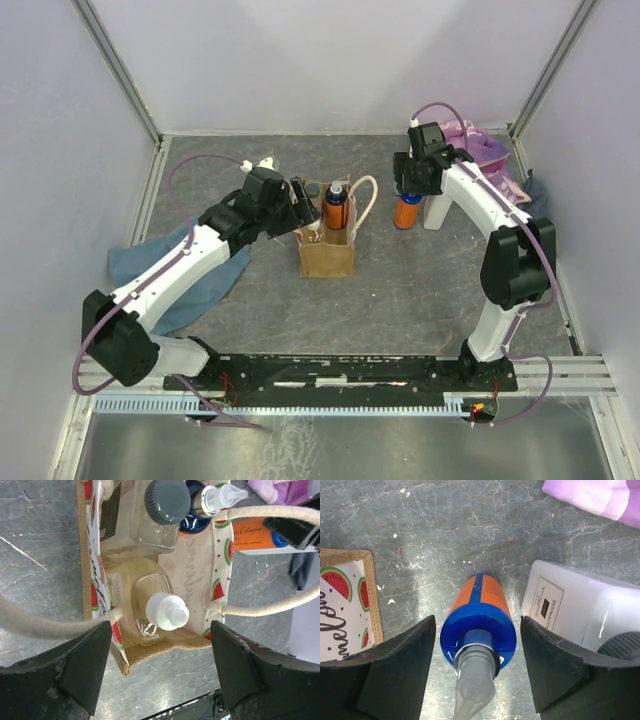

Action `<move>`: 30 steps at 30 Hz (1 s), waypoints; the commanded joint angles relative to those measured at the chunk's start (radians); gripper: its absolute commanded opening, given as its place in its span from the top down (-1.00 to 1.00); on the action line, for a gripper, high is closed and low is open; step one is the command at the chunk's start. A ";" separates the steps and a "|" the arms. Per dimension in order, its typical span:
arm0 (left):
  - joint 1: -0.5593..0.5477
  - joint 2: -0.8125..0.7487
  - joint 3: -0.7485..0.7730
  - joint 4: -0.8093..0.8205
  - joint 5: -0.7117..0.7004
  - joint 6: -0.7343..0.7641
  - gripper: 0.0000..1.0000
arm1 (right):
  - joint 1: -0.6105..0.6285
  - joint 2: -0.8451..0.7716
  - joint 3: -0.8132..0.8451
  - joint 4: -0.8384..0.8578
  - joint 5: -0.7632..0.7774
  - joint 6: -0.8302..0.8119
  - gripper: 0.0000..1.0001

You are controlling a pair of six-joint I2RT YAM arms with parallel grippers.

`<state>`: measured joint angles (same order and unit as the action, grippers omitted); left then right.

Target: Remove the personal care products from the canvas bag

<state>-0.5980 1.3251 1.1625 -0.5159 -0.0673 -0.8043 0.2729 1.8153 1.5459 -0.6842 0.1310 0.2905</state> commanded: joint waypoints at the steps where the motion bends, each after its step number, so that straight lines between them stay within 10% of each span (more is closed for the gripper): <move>1: -0.007 0.026 0.031 0.008 0.025 0.078 -0.73 | -0.004 -0.010 0.008 0.066 0.002 0.003 -0.55; 30: -0.067 0.228 0.194 -0.164 -0.088 0.166 -0.69 | -0.005 -0.052 -0.003 0.049 -0.008 0.021 -0.72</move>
<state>-0.6590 1.5421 1.3342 -0.6590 -0.1291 -0.6708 0.2726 1.8145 1.5398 -0.6510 0.1246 0.3088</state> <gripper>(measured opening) 0.847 0.857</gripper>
